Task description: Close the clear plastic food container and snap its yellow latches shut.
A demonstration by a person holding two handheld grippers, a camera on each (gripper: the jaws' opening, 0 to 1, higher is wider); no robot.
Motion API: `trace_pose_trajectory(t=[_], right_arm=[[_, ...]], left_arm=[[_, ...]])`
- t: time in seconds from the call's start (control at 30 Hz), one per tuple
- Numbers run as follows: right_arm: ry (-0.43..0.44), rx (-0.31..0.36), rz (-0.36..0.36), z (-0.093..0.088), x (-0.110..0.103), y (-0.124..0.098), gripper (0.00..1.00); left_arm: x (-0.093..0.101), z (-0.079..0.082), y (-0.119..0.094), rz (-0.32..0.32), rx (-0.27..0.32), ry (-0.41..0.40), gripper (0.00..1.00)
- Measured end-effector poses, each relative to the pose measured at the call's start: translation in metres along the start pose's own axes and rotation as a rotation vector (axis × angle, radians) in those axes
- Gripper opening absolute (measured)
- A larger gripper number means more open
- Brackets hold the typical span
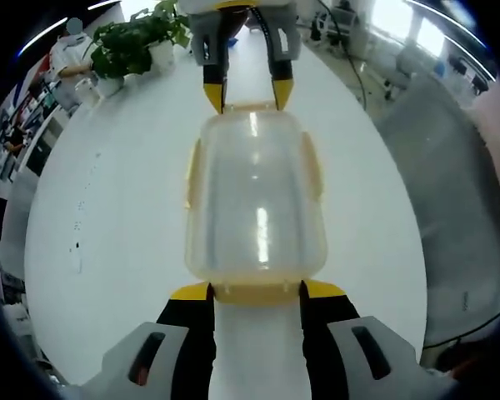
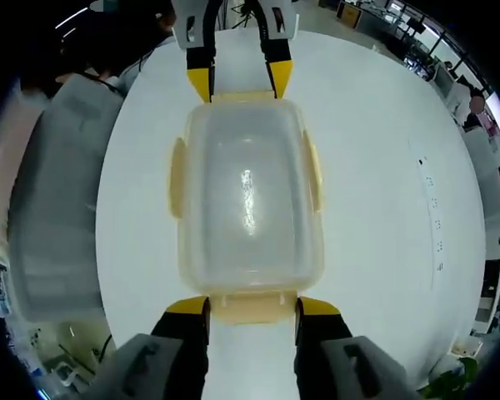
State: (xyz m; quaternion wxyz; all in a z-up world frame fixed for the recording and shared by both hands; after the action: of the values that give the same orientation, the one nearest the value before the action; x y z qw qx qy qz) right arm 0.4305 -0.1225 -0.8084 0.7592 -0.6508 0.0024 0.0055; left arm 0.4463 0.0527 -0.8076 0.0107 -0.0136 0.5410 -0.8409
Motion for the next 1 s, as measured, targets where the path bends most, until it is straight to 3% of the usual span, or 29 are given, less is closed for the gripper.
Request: trace_pose_trajectory(t=[0.27,0.43,1.0], right_arm=[[0.021,0.021,-0.015,-0.001,0.003,-0.002,0.39],[0.040,0.043,-0.027,0.000,0.005,-0.007,0.40],[0.042,0.037,-0.069,0.003,0.009,-0.019,0.39]], left_arm=[[-0.001,-0.002,-0.002,-0.002,0.010,-0.010,0.38],[-0.001,-0.002,-0.003,0.002,0.008,-0.004,0.47],[-0.003,0.011,-0.020,0.047,0.075,0.003,0.43]])
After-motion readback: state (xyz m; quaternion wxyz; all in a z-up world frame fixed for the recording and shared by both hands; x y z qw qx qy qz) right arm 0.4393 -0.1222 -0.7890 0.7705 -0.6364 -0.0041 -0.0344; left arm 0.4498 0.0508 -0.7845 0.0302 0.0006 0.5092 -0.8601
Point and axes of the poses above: the point that each gripper's makers call its tool centre point, and the gripper's own axes: y roughly forward along the fingers, x roughly to its right, z roughly out of its top, the point moved 2 cm from there along -y, roughly backward along the fingers, and after that the axes turned 7 degrees about -y, right-handed, at the moved point
